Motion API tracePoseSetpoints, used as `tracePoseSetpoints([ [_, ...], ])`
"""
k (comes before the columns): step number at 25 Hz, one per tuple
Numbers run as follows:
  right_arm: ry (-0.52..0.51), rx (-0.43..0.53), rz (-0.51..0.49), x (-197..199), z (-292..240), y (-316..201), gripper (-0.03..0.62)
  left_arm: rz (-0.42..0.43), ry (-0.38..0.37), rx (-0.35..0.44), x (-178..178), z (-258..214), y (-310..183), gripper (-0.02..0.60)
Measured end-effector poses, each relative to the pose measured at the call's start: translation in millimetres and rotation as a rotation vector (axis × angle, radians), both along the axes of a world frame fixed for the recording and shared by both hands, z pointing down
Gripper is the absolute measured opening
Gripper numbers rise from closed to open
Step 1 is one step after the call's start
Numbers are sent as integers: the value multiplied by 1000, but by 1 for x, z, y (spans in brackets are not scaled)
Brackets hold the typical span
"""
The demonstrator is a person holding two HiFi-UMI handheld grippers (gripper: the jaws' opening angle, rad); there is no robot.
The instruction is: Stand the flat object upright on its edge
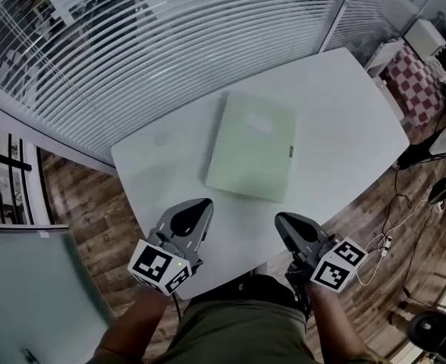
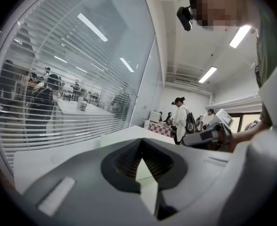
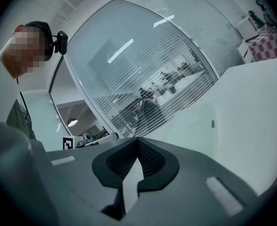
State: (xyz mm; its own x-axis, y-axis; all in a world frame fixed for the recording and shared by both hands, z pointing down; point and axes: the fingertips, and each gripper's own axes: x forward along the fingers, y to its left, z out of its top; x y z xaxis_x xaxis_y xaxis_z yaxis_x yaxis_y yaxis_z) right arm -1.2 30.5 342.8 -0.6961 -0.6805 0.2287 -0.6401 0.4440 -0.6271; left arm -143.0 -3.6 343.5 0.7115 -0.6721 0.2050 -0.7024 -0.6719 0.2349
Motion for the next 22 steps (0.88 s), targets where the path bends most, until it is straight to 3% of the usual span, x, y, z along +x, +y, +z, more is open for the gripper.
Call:
tracePoseSetpoints([
  [22, 20, -42, 14, 38, 43, -64, 10, -43, -81, -56, 20, 43, -64, 0],
])
